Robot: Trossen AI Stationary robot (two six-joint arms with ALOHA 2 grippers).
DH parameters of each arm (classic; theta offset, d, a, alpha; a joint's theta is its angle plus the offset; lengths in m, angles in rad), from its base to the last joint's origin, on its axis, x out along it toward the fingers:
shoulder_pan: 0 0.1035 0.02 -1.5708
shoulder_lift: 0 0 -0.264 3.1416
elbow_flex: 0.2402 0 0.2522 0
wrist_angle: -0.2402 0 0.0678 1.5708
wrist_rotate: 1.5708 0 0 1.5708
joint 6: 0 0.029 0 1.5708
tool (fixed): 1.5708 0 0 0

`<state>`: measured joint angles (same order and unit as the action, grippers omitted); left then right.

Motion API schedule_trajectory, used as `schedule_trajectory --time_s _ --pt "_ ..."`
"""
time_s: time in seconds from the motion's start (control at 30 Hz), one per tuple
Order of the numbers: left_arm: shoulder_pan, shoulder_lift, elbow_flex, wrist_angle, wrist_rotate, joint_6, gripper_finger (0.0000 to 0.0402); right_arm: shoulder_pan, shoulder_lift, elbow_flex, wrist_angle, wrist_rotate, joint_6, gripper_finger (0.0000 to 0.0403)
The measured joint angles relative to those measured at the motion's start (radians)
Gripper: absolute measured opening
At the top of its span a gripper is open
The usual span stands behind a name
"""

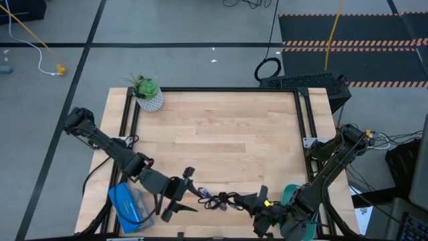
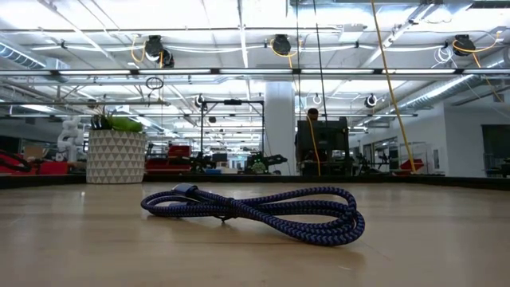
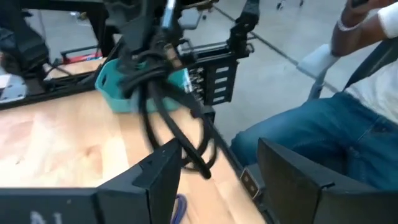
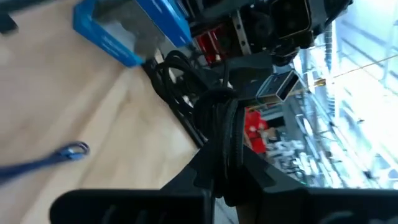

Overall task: Pick and place USB-C Cables
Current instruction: Put the black USB cable into the green bin

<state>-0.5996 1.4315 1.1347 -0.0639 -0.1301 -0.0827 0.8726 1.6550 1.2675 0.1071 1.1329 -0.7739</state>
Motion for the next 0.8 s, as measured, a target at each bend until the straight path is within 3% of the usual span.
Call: schedule_trajectory --time_s 0.17,0.57,0.73,0.8 --pt "-0.030 -0.016 0.000 -0.021 -0.077 -0.010 0.0195 0.001 0.000 0.000 -0.011 -0.016 0.106 0.0017" --pt "-0.112 -0.043 0.000 -0.020 -0.140 -0.001 0.0191 0.046 -0.009 0.000 -0.043 -0.007 0.308 0.0016" --pt "-0.116 -0.047 0.000 -0.014 -0.168 0.027 0.0191 0.067 -0.056 0.000 -0.189 -0.015 0.577 0.0016" --pt "-0.116 -0.046 0.000 -0.014 -0.175 0.029 0.0191 0.067 -0.087 0.000 -0.293 -0.064 0.715 0.0016"
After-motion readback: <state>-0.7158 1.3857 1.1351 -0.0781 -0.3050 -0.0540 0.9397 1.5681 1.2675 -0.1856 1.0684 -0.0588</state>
